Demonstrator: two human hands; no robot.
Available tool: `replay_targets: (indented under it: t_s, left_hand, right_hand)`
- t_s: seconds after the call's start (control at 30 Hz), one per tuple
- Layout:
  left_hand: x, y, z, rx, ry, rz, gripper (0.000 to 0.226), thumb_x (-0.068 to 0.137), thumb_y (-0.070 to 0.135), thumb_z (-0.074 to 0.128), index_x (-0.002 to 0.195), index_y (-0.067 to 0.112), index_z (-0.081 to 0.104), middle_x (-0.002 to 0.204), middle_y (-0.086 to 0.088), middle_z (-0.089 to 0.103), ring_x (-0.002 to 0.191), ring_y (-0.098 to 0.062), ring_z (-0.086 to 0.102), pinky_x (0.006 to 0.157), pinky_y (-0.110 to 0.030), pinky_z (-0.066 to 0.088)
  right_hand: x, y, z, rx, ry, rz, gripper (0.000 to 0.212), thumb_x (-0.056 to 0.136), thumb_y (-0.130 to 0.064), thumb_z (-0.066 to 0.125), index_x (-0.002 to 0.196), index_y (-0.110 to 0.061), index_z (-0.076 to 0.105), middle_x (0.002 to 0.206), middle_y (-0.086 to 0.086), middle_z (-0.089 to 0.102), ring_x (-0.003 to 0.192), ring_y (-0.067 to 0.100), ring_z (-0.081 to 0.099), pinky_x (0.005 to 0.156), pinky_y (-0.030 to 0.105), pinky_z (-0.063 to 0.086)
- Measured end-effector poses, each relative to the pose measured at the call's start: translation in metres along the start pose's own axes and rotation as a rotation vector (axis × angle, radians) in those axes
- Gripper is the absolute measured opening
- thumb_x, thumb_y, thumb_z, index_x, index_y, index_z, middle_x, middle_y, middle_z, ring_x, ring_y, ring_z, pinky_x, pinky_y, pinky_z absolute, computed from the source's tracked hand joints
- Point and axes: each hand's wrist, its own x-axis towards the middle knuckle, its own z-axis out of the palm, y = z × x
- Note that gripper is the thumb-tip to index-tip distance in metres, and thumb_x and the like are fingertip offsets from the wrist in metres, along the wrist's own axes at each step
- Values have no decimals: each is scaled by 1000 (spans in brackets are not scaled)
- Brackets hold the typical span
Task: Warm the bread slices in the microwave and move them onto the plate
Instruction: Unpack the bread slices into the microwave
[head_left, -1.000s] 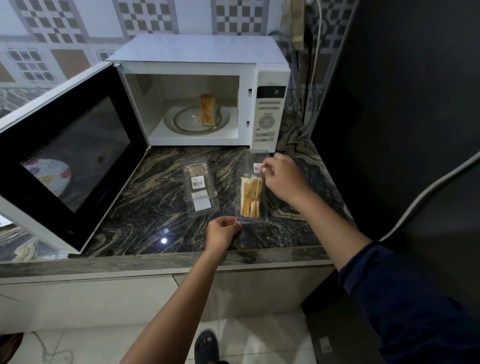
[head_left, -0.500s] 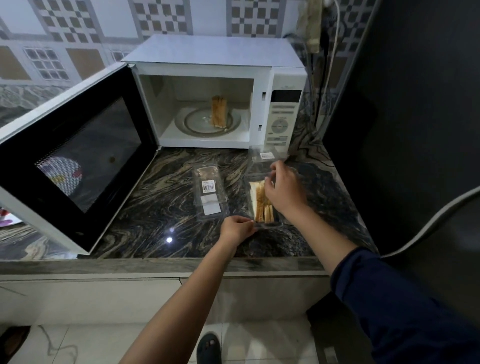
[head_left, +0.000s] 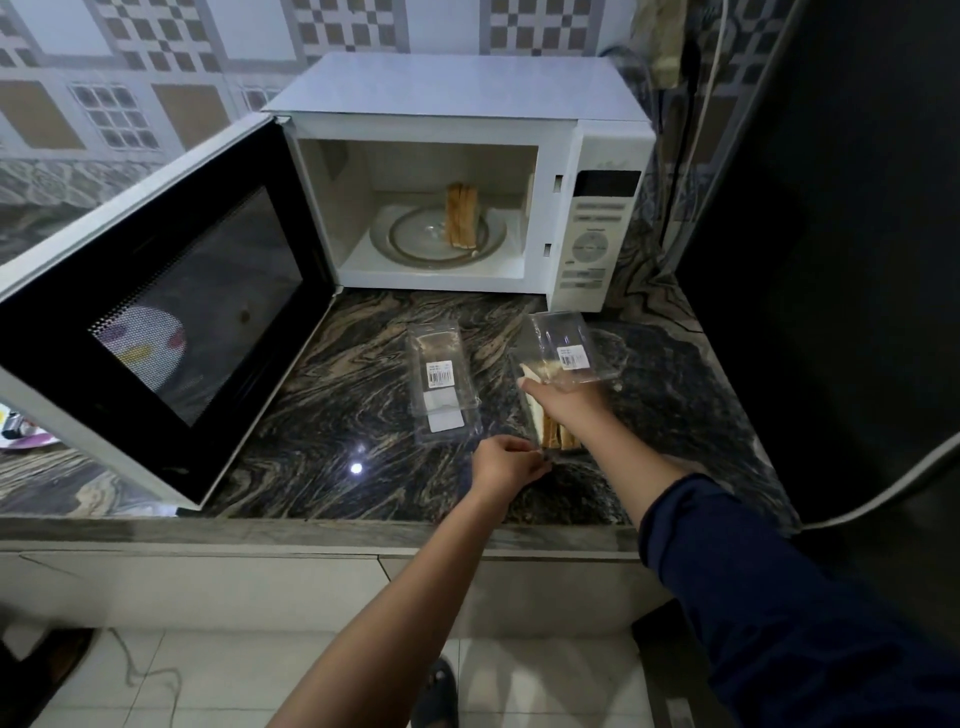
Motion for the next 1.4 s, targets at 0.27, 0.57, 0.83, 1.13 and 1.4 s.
replay_targets:
  t_s: [0.27, 0.57, 0.83, 1.13, 1.4]
  left_hand:
    - [1, -3, 0, -17, -5, 8, 12, 83, -7, 61, 76, 2, 57, 87, -16, 60, 87, -28, 64, 56, -17, 56]
    - [0, -1, 3, 9, 37, -14, 17, 82, -10, 61, 69, 1, 59, 81, -15, 62, 89, -31, 66, 72, -28, 58]
    - [0, -2, 9, 31, 90, 2, 21, 81, -11, 61, 64, 1, 60, 79, -14, 64, 89, -29, 68, 81, -31, 56]
    - [0, -8, 11, 89, 102, 33, 5, 82, -7, 62, 85, -3, 65, 97, -20, 63, 96, -32, 66, 86, -35, 55]
    - [-21, -16, 9, 467, 213, 254, 29, 88, 13, 60, 116, 7, 57, 115, -14, 63, 104, -29, 59, 94, -39, 49]
  right_hand:
    - [7, 0, 0, -75, 147, -6, 46, 91, -41, 52, 124, -10, 57, 134, 9, 53, 123, 26, 50, 101, 29, 38]
    - [6, -6, -15, -128, 109, -26, 50, 87, -44, 58, 125, -12, 55, 137, 8, 50, 124, 24, 49, 97, 27, 40]
    - [-17, -2, -45, -358, 163, -180, 48, 81, -41, 66, 107, -2, 56, 115, 16, 56, 94, 28, 58, 69, 29, 43]
    - [-52, 48, -77, -317, 305, -137, 43, 78, -42, 69, 99, -7, 57, 107, 13, 60, 94, 27, 60, 65, 28, 40]
    - [-74, 63, -114, -276, 376, -130, 60, 78, -48, 65, 122, -8, 54, 117, 11, 59, 103, 27, 59, 70, 31, 44]
